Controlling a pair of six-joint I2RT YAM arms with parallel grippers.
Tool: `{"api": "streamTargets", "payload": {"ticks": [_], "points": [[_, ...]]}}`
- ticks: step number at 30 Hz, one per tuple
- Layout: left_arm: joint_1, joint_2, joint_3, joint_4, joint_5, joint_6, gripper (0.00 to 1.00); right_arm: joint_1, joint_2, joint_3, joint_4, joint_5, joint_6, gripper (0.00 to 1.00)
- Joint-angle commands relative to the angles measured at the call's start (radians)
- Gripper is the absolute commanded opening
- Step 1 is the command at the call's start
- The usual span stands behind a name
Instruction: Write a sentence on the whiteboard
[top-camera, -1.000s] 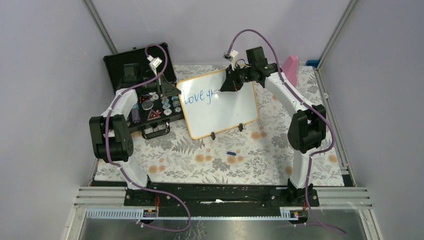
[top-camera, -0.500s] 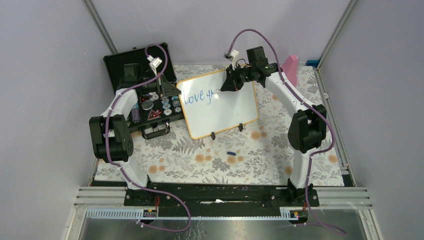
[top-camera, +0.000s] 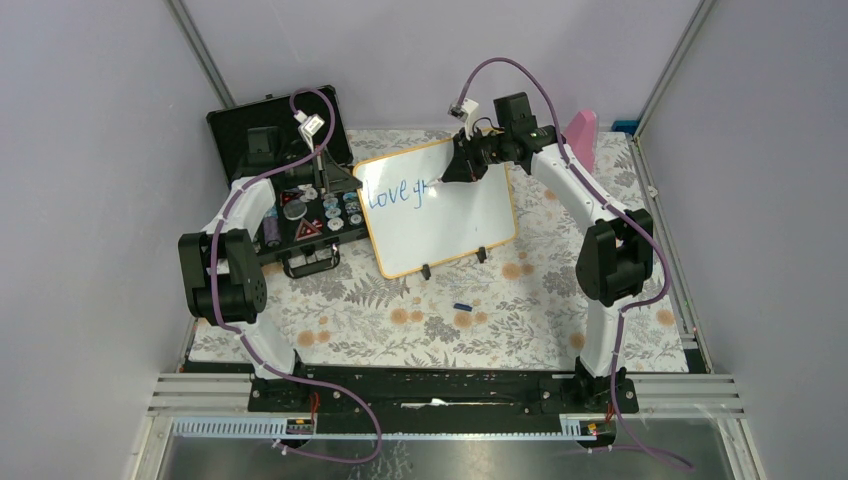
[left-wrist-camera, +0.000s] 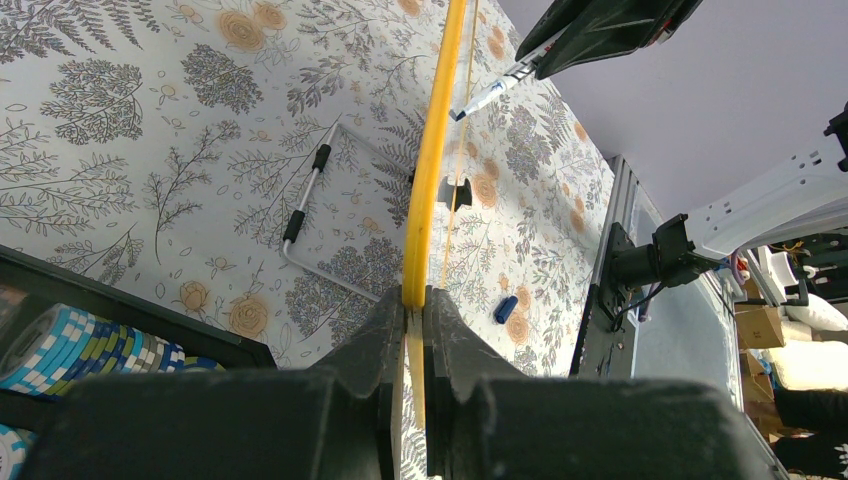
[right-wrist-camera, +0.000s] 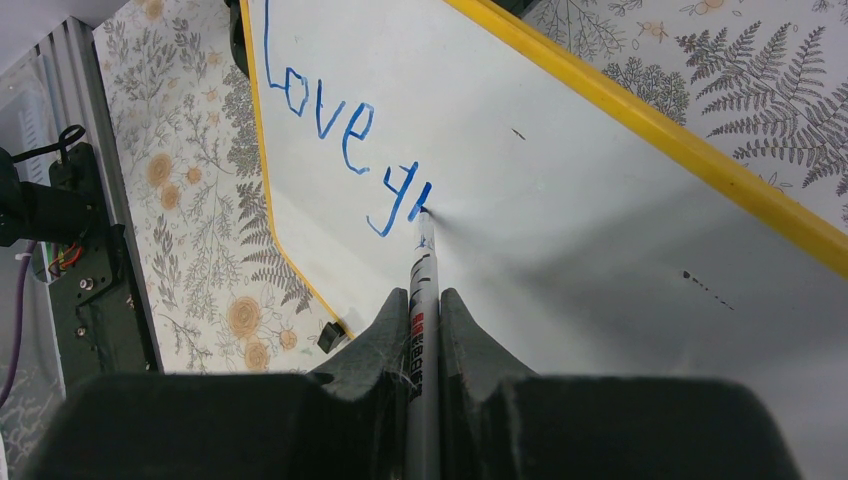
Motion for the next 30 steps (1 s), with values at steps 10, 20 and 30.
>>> {"api": "streamTargets", "payload": {"ticks": [10,20,30], "points": [[-0.008,-0.023,0.033,0.025,0.016,0.013,0.00,-0.020,-0.038,0.037,0.017,0.052,-0.006,0.00],[-0.008,-0.023,0.034,0.025,0.017,0.013,0.00,-0.026,-0.037,0.047,0.017,0.048,-0.001,0.00],[-0.008,-0.023,0.035,0.024,0.020,0.013,0.00,-0.025,-0.041,0.054,-0.019,-0.022,-0.013,0.00]]}}
